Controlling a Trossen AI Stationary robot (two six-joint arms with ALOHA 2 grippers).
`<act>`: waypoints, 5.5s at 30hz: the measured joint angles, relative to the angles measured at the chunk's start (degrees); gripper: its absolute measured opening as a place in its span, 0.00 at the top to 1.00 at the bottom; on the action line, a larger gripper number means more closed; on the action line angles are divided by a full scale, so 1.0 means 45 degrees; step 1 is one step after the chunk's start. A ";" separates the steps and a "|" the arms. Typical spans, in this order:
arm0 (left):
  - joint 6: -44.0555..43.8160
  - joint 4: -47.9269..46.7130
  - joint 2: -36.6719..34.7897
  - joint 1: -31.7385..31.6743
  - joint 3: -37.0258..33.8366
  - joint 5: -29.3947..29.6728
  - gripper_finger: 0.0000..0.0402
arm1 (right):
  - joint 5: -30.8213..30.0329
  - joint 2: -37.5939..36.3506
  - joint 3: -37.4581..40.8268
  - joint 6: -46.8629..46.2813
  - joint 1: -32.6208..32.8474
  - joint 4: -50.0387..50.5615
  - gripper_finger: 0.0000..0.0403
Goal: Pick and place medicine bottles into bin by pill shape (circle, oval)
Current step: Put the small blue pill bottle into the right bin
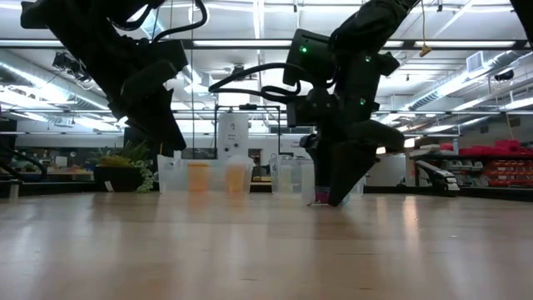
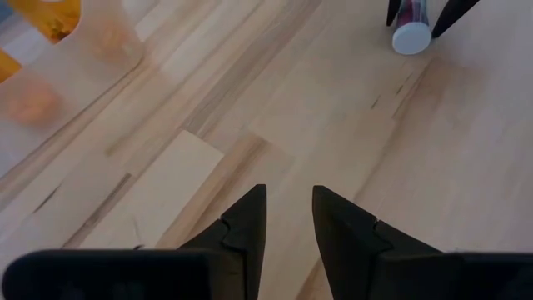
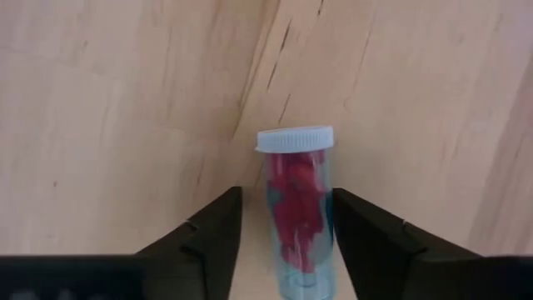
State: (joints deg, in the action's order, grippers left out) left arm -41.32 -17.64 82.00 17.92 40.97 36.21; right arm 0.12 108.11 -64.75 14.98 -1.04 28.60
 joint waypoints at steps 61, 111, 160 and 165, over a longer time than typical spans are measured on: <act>1.1610 1.6117 0.2829 -0.1416 0.0014 -0.3018 0.45 | 0.3141 -0.7677 0.5746 -0.0521 0.1021 -1.4744 0.70; 1.3663 1.7449 0.4352 -0.0574 0.1661 -0.3089 0.71 | 0.3449 -0.5997 0.5736 -0.0230 0.1297 -1.6169 0.70; 1.0484 1.0395 0.3340 -0.0243 0.1661 0.0461 0.94 | -0.1112 -0.6560 0.5348 -0.2194 0.0562 -0.5709 0.45; 0.9603 0.9196 0.3317 -0.0182 0.1661 0.0481 0.88 | -0.1048 -0.6008 0.5348 -0.2063 0.0390 -0.6624 0.45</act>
State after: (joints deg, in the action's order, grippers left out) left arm 1.89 23.74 96.92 17.10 48.45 38.37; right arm -4.60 81.07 -40.69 5.70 0.71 -1.21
